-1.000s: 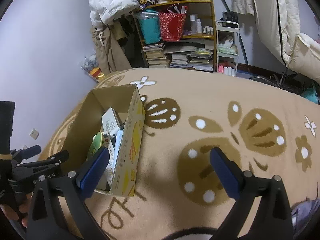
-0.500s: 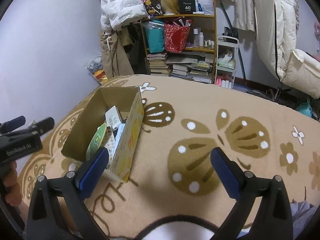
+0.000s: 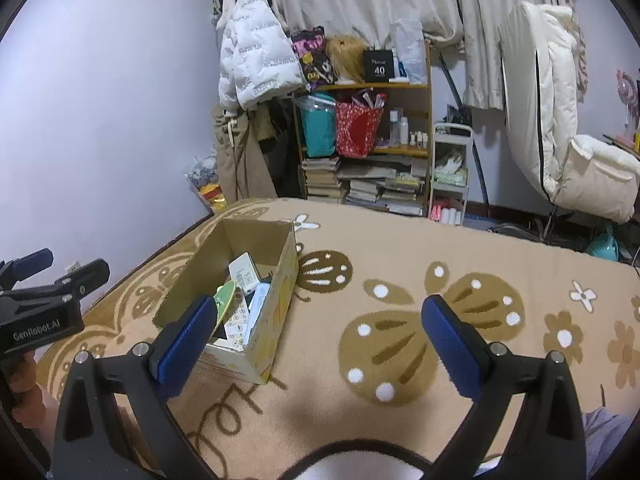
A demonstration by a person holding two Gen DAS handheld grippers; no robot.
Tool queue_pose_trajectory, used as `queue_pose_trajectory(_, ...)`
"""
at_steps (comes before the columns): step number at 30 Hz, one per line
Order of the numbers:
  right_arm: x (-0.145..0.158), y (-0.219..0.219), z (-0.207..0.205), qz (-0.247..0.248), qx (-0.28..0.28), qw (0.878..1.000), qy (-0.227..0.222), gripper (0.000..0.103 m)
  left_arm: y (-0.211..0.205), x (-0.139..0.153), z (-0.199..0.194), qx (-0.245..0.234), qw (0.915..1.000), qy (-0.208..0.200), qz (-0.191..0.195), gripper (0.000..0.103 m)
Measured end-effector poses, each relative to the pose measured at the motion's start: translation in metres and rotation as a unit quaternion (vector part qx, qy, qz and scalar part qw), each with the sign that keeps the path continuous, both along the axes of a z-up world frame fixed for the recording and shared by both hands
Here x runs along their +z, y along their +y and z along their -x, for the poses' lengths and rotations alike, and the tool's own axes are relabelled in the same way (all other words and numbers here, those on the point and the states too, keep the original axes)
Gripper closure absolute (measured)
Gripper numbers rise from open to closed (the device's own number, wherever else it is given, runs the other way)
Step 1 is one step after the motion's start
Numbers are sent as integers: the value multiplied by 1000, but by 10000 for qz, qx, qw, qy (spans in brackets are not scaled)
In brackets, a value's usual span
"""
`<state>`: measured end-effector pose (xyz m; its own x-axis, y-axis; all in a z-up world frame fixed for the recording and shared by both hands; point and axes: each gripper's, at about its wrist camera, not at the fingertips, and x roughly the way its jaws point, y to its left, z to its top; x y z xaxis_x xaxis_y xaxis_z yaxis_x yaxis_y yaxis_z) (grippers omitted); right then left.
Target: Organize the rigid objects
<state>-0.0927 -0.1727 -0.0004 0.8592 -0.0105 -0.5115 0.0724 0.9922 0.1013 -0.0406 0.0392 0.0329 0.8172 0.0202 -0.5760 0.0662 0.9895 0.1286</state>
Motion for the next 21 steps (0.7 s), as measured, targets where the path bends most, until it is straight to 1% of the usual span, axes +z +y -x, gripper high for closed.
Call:
queue_pose_trajectory(7,4,-4,8,46,-34,9999,-125,0,5,7,18,-49,9995,-298,93,3)
queue_pose_trajectory(9,4,-5,8,21,-50,9999,-135,0,5,6,18,30,9995,-326,37,3)
queue_pose_trajectory(16,-2,-7,5,-12,-44,9999,-96,0,-1,-3,9,-33,9998,-163,-62,3)
queue_pose_trajectory(21,-13,-15,-3,-154,-48,9998,98,0,-8,-9,5,-114,9998,-81,-161,3)
